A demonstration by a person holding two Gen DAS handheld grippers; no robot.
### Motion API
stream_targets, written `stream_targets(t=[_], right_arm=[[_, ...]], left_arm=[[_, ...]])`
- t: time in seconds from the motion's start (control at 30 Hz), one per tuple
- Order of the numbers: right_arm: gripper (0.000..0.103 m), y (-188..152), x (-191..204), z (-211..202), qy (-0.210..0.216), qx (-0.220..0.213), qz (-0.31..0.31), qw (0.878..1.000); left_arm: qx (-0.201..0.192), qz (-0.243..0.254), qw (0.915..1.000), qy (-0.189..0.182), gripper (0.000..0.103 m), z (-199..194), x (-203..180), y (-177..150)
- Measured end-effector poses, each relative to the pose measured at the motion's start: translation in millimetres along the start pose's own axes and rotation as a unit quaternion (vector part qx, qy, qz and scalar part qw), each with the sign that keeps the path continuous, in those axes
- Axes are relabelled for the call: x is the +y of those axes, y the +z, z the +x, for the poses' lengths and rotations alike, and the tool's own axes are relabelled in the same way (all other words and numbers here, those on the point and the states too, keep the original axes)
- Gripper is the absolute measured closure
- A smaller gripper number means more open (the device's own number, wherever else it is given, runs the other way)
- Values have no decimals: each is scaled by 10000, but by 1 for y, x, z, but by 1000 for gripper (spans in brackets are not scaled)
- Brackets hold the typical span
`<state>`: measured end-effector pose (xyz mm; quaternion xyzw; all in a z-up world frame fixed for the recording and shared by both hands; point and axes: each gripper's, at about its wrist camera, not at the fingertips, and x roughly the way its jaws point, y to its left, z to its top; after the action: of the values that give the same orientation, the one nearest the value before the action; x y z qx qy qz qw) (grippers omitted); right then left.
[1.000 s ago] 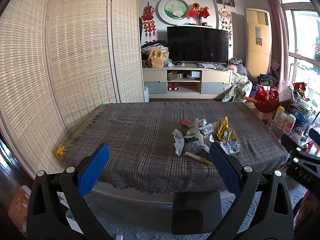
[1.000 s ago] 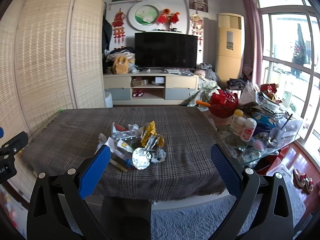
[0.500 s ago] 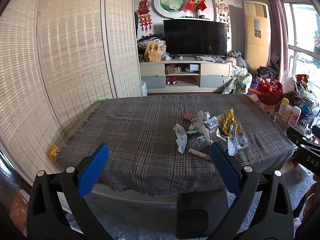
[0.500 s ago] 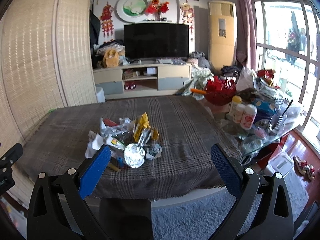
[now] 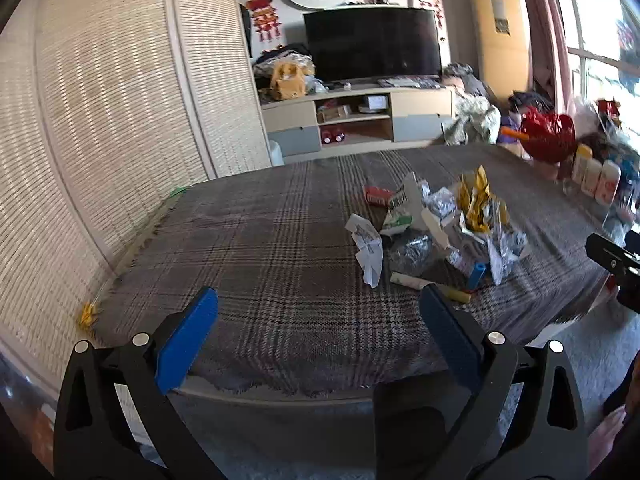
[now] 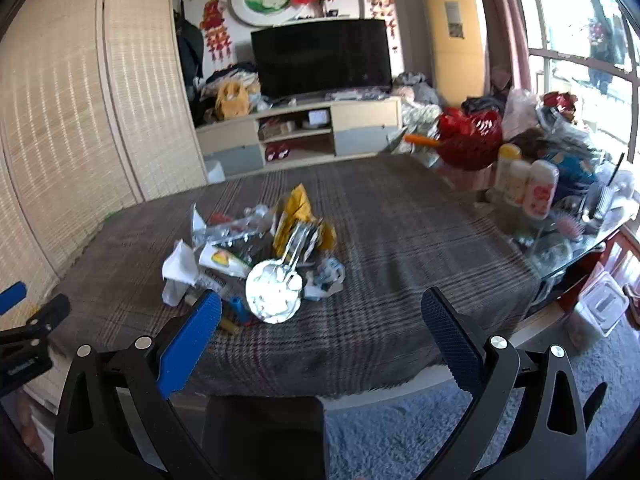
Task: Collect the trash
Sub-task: 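Grasp the white paper scrap with the left tool while the right tool grasps the clear plastic wrapper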
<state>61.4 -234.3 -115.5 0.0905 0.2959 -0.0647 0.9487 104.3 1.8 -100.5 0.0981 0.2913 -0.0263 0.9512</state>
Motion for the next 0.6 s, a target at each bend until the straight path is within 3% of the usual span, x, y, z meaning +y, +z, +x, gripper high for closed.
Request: stream_targets(t=[0.37, 0.57, 0.6], right_arm=[[3, 2, 13, 51, 247, 323, 77, 9991], [24, 1, 27, 85, 428, 598, -10, 9973], [26, 0, 28, 89, 460, 633, 0, 9969]], left_arm=[[427, 44, 9978, -511, 8, 79, -11, 0], [607, 3, 9937, -941, 9, 116, -13, -2], [609, 40, 9933, -983, 13, 121, -14, -3]])
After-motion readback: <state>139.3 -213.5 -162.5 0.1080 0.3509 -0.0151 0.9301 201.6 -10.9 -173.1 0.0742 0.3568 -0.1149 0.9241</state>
